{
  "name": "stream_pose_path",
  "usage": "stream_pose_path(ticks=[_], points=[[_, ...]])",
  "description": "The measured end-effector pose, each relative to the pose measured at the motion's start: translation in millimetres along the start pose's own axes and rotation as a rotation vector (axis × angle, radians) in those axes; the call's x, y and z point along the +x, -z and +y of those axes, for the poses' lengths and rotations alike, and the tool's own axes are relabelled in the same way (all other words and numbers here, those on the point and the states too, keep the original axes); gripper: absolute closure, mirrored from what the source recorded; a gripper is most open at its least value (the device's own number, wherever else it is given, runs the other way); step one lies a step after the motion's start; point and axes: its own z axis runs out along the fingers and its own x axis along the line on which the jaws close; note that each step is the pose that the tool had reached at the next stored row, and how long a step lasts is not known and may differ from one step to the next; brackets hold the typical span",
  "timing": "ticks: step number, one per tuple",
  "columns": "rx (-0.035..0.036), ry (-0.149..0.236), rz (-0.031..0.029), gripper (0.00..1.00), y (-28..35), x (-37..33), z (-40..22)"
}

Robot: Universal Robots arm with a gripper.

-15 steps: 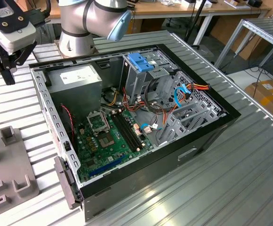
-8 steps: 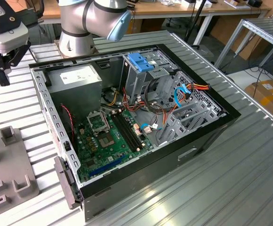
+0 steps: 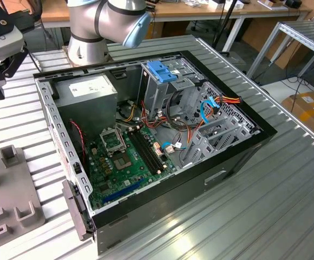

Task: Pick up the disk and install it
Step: 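Reach for the disk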

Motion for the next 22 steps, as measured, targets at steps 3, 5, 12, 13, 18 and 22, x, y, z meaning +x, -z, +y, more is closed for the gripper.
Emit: stream_pose_path(ticks=[3, 5, 12, 13, 18, 22], points=[[0.0000, 0.000, 0.0001, 0.89, 0.2, 5.9, -0.4], [0.0000, 0.000, 0.0000, 0.89, 0.2, 8.8, -0.7], [0.0000, 0.000, 0.0001, 0.89, 0.4, 15.0, -1.1], [0.0000, 0.000, 0.0001, 0.89, 0.4, 15.0, -1.1], [0.0000, 0.000, 0.0000, 0.89, 0.3, 15.2, 0.4], [0.0000, 0.000, 0.0000, 0.89, 0.3, 15.2, 0.6]])
